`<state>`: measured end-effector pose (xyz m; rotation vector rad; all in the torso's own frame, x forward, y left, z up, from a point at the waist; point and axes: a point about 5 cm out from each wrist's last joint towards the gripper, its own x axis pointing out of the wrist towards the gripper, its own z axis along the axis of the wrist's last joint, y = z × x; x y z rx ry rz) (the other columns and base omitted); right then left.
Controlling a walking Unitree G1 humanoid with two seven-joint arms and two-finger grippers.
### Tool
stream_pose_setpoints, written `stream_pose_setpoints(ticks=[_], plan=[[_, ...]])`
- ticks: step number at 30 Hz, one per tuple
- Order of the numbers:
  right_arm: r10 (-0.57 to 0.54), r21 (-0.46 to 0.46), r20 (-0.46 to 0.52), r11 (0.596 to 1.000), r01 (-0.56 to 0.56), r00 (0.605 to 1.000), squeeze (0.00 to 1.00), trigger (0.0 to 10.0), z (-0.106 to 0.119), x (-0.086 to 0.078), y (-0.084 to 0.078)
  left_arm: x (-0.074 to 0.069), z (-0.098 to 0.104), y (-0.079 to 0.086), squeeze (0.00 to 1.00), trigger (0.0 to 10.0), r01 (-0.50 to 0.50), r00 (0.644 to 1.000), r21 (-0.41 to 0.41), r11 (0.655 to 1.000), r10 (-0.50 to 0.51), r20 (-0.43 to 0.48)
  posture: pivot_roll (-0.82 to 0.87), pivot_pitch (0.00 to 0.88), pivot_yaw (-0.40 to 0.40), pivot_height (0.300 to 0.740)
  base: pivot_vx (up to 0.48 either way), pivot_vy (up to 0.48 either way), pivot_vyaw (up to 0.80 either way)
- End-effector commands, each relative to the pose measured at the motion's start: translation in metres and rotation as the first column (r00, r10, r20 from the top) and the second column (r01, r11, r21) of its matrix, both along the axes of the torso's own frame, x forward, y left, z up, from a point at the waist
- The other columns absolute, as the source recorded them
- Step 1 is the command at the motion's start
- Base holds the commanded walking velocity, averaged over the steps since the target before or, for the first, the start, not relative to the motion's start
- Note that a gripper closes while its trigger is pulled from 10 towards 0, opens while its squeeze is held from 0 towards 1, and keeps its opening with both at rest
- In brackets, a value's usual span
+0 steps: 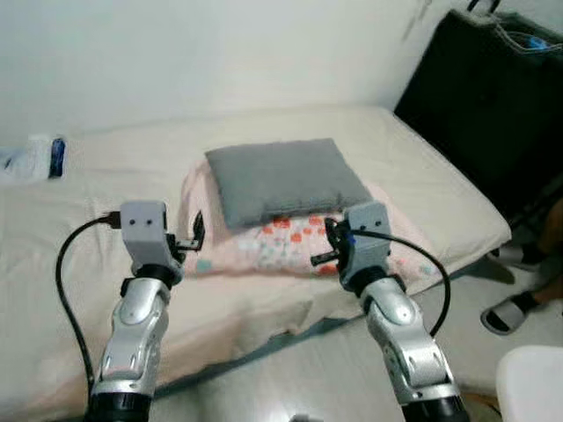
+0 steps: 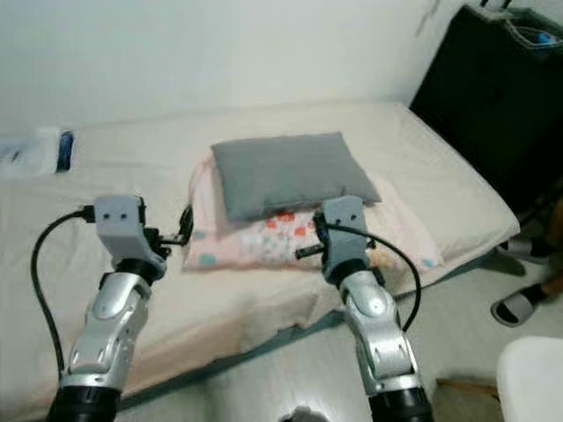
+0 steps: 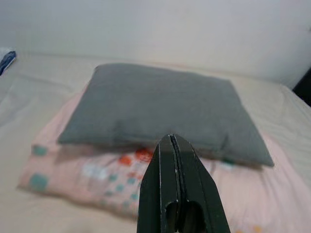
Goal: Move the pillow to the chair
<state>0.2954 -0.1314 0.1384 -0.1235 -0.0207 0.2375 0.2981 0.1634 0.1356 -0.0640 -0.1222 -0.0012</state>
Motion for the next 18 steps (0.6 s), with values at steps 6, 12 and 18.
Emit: stream_pose_setpoints(ticks=[6,12,18], plan=[[0.043,-0.083,-0.044,0.995,-0.046,0.998,0.00,10.0,-0.0070,-0.0012,0.0027,-0.0013,-0.0040,-0.0029,0.00,10.0,0.010,1.000,-0.010,1.000,-0.011,-0.016,-0.04,0.093,-0.095,0.740,0.369,0.000,0.13],[0.073,-0.112,-0.058,0.991,-0.079,0.996,0.00,10.0,-0.0101,-0.0032,0.0057,-0.0015,-0.0050,-0.0024,0.00,10.0,0.008,1.000,-0.009,1.000,-0.008,-0.023,-0.04,0.098,-0.094,0.740,0.335,0.000,0.80],[0.073,-0.063,-0.071,0.995,-0.078,0.995,0.00,10.0,-0.0109,-0.0030,0.0038,-0.0017,-0.0062,-0.0021,0.00,10.0,0.004,0.999,-0.009,1.000,-0.005,-0.033,-0.04,0.099,-0.095,0.740,0.297,0.000,0.28]])
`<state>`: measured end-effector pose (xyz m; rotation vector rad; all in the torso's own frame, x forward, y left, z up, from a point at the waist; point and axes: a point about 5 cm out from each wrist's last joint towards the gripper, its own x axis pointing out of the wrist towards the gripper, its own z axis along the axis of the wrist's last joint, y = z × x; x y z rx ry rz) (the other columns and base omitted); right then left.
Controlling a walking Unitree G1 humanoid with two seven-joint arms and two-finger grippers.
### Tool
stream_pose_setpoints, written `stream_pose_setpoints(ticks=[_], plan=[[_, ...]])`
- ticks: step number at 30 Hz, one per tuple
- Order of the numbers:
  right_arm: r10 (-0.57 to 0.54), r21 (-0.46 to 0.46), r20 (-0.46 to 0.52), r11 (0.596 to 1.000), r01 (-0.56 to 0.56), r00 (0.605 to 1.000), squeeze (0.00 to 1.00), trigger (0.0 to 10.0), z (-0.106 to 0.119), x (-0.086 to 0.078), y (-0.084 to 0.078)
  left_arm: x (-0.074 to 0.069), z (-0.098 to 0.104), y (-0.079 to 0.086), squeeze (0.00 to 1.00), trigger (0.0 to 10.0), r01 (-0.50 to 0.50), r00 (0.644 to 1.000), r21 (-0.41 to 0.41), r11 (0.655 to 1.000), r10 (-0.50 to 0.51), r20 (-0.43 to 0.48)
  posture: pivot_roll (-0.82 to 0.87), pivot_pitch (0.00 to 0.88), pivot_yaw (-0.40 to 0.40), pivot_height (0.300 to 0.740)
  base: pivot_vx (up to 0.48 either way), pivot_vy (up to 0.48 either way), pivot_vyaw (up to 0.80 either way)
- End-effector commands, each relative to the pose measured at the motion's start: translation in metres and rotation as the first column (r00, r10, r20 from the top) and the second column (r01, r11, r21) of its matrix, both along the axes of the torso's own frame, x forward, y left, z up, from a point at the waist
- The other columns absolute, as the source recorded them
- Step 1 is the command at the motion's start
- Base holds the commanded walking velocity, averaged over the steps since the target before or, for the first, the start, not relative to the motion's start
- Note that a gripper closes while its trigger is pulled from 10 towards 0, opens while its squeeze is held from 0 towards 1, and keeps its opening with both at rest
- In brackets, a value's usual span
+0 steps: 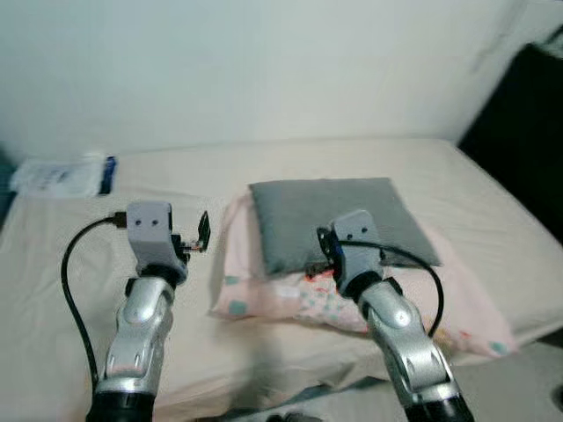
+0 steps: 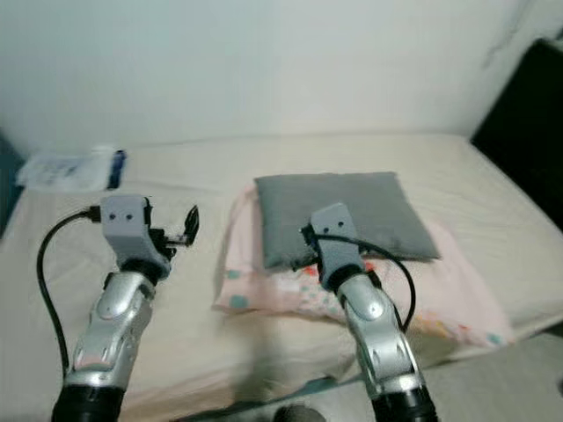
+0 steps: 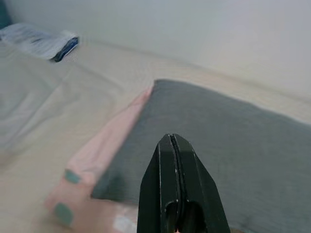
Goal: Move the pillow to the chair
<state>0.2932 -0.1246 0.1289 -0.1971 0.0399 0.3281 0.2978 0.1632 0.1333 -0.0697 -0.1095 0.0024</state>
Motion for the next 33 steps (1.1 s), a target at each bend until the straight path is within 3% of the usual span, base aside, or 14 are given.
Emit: stream_pose_setpoints(ticks=[1,14,33], plan=[[0.006,0.005,-0.008,1.000,-0.006,1.000,0.00,10.0,-0.0007,-0.0008,-0.0034,-0.0016,-0.0047,-0.0016,0.00,10.0,0.002,1.000,-0.008,1.000,-0.003,-0.021,-0.04,0.103,-0.096,0.740,0.000,0.000,0.00],[0.029,-0.021,-0.010,0.999,-0.029,1.000,0.00,10.0,0.0024,0.0027,-0.0055,-0.0017,-0.0073,0.0006,0.00,10.0,-0.044,0.998,0.009,0.999,0.044,-0.038,-0.05,0.109,-0.101,0.740,0.000,0.000,0.00],[0.034,-0.035,-0.022,0.999,-0.035,0.999,0.00,10.0,0.0014,0.0037,-0.0069,-0.0004,-0.0091,0.0004,0.00,10.0,-0.038,0.998,0.020,0.999,0.039,-0.053,-0.05,0.109,-0.104,0.740,0.000,-0.391,0.00]])
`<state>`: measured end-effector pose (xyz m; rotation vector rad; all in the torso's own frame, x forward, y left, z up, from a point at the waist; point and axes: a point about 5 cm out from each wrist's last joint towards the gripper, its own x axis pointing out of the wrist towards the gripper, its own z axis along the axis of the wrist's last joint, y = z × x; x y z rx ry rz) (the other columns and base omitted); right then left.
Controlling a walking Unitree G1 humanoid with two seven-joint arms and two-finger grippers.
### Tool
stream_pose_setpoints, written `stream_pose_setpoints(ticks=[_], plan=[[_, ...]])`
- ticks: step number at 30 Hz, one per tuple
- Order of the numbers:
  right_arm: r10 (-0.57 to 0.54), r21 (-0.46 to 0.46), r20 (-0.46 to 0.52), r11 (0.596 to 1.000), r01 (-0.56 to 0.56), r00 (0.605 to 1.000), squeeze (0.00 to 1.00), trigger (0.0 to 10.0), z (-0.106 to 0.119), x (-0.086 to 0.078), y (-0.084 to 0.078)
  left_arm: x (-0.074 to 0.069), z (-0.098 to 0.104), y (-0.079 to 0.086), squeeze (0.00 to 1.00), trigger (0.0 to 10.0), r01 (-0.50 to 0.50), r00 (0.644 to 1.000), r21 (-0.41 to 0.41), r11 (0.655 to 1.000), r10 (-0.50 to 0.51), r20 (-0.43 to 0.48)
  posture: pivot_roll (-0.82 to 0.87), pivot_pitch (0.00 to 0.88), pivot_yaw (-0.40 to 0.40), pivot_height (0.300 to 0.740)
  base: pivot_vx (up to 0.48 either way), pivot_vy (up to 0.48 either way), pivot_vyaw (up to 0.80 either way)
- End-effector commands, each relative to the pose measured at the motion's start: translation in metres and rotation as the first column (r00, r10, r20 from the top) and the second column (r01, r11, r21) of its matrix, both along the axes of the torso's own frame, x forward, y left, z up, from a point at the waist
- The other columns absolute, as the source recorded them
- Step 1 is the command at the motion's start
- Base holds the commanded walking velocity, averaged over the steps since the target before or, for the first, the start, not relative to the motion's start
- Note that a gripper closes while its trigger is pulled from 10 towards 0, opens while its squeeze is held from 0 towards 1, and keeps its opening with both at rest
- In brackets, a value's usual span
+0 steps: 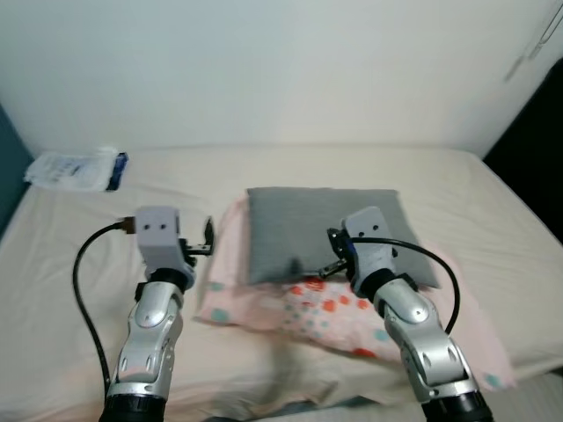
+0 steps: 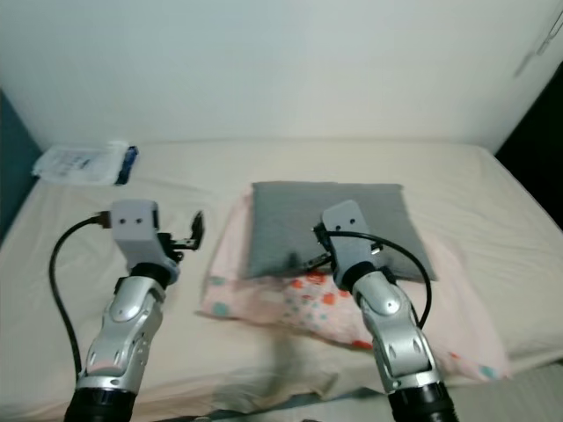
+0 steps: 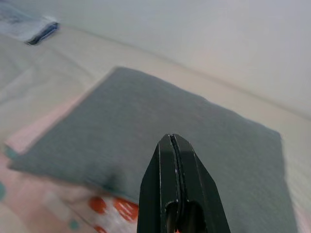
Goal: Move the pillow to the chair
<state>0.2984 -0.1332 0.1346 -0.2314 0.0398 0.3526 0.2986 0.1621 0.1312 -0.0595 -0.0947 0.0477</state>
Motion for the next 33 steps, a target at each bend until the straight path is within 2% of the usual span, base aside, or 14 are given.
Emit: stream_pose_setpoints(ticks=[1,5,10,20,26,27,31,33], plan=[[0.009,-0.002,-0.026,1.000,-0.009,1.000,0.00,10.0,-0.005,-0.002,0.002,-0.001,-0.009,0.000,0.00,10.0,0.025,0.998,0.005,1.000,-0.024,-0.060,-0.05,0.108,-0.104,0.740,0.000,0.270,0.00],[0.011,-0.002,-0.027,1.000,-0.011,1.000,0.00,10.0,-0.005,-0.002,0.002,0.000,-0.010,-0.005,0.00,10.0,0.064,0.995,0.009,0.998,-0.064,-0.072,-0.05,0.108,-0.103,0.740,0.000,0.358,0.00],[0.009,0.000,-0.025,1.000,-0.009,1.000,0.00,10.0,-0.005,-0.002,0.002,0.001,-0.012,-0.005,0.00,10.0,0.040,0.995,0.012,0.999,-0.038,-0.091,-0.05,0.106,-0.099,0.740,0.000,0.456,0.00],[0.003,0.004,-0.020,1.000,-0.003,1.000,0.00,10.0,-0.003,0.000,0.002,0.000,-0.011,-0.003,0.00,10.0,0.034,0.996,0.028,0.999,-0.032,-0.085,-0.05,0.108,-0.098,0.740,0.000,0.000,0.00],[-0.023,0.035,-0.019,0.999,0.024,1.000,0.00,10.0,0.002,0.008,0.001,0.002,-0.007,-0.003,0.00,10.0,0.017,0.998,0.017,1.000,-0.016,-0.067,-0.05,0.107,-0.094,0.740,0.000,0.000,0.00],[-0.039,0.037,-0.014,0.999,0.040,0.999,0.00,10.0,0.004,0.015,-0.002,0.005,-0.006,-0.004,0.00,10.0,0.024,0.998,0.025,0.999,-0.022,-0.065,-0.05,0.104,-0.090,0.740,0.000,0.000,0.00],[-0.066,0.035,0.000,0.997,0.066,0.998,0.00,10.0,0.007,0.022,-0.006,0.008,-0.005,-0.006,0.00,10.0,0.036,0.997,0.034,0.999,-0.034,-0.063,-0.05,0.103,-0.084,0.740,0.000,0.000,0.00],[-0.082,0.042,0.010,0.996,0.081,0.997,0.00,10.0,0.011,0.025,-0.008,0.010,-0.004,-0.007,0.00,10.0,0.041,0.997,0.036,0.999,-0.039,-0.061,-0.05,0.101,-0.082,0.726,0.000,0.000,0.00]])
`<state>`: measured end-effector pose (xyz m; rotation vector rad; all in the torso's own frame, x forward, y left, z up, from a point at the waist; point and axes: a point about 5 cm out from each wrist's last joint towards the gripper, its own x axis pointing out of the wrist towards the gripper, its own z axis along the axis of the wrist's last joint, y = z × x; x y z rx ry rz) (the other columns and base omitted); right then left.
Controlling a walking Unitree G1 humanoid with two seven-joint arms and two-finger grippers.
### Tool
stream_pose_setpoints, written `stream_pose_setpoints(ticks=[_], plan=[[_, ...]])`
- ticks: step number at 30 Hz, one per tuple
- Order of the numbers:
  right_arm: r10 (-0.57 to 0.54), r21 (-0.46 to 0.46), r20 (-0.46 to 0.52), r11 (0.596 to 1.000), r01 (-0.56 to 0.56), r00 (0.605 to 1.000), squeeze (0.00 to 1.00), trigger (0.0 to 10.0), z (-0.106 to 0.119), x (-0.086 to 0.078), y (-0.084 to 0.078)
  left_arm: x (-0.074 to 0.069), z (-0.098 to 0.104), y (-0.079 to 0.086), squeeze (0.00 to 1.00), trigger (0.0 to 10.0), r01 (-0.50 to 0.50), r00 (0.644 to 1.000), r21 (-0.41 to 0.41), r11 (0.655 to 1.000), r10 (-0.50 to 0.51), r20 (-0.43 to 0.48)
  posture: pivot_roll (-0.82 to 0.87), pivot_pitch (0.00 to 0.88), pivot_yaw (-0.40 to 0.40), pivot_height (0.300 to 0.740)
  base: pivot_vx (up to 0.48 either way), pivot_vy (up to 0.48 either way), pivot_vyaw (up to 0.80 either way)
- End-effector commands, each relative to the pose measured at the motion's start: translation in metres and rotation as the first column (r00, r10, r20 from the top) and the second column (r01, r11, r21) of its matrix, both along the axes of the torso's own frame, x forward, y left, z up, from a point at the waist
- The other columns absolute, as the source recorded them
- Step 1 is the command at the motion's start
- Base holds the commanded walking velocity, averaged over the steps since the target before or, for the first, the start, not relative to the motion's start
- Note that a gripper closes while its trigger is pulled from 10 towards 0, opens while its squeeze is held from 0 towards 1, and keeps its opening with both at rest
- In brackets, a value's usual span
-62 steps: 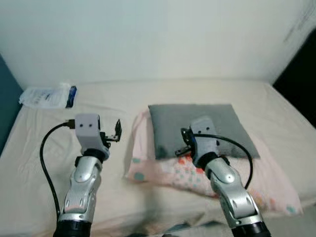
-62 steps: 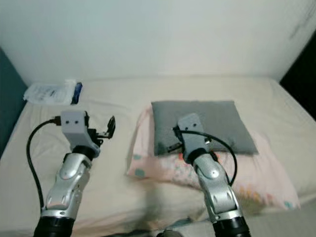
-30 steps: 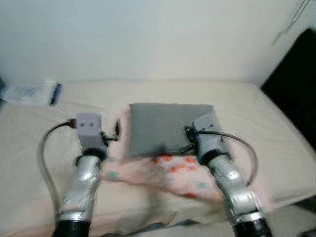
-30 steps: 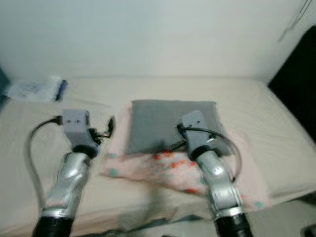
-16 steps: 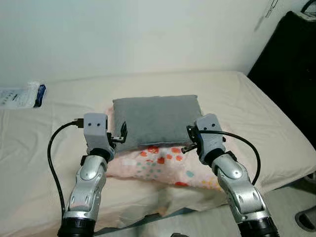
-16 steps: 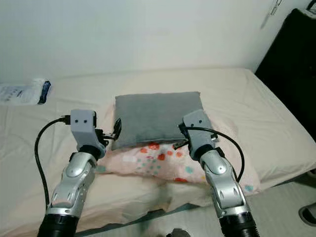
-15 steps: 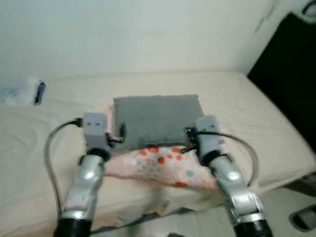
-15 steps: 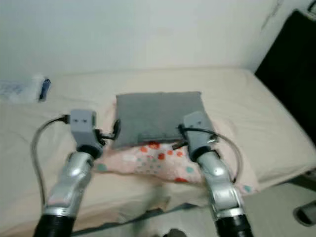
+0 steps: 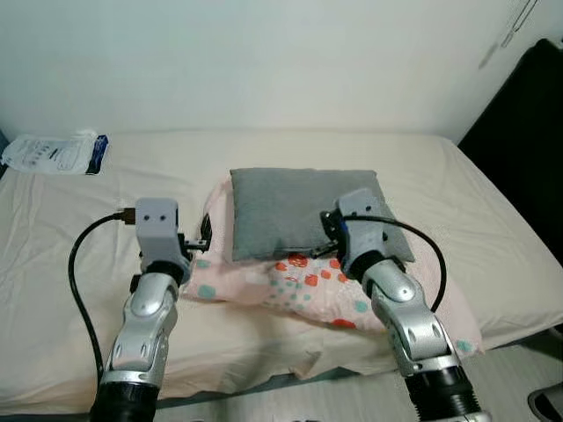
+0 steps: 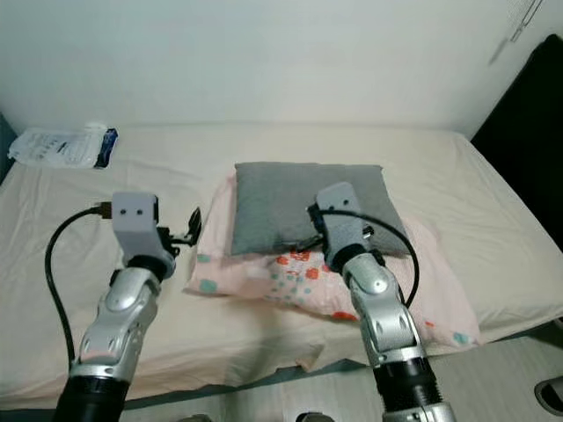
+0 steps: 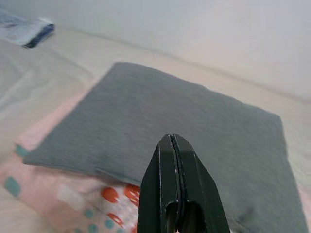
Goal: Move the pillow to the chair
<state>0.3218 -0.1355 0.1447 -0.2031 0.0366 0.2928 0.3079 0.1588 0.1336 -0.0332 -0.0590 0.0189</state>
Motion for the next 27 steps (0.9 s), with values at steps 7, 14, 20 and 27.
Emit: stream_pose_setpoints(ticks=[7,14,20,27], plan=[[-0.027,0.026,0.026,0.999,0.026,0.999,0.00,10.0,0.005,0.006,-0.007,0.002,-0.004,-0.004,0.00,10.0,0.017,1.000,0.011,1.000,-0.017,-0.018,-0.04,0.090,-0.077,0.696,0.000,0.000,0.00],[-0.031,0.032,0.029,0.999,0.030,0.999,0.00,10.0,0.003,0.007,-0.007,0.005,-0.001,-0.006,0.00,10.0,0.031,0.999,0.014,0.999,-0.031,-0.009,-0.04,0.080,-0.066,0.671,0.000,0.000,0.00],[-0.035,0.038,0.025,0.999,0.034,0.999,0.00,10.0,0.001,0.007,-0.007,0.009,0.000,-0.006,0.00,10.0,0.041,0.999,0.022,0.999,-0.040,-0.008,-0.04,0.077,-0.059,0.651,0.000,0.000,0.00],[-0.048,0.031,0.032,0.998,0.047,0.998,0.00,10.0,0.002,0.008,-0.011,0.011,0.000,-0.006,0.00,10.0,0.047,0.999,0.024,0.999,-0.047,-0.014,-0.04,0.084,-0.051,0.636,0.000,0.000,0.00]])
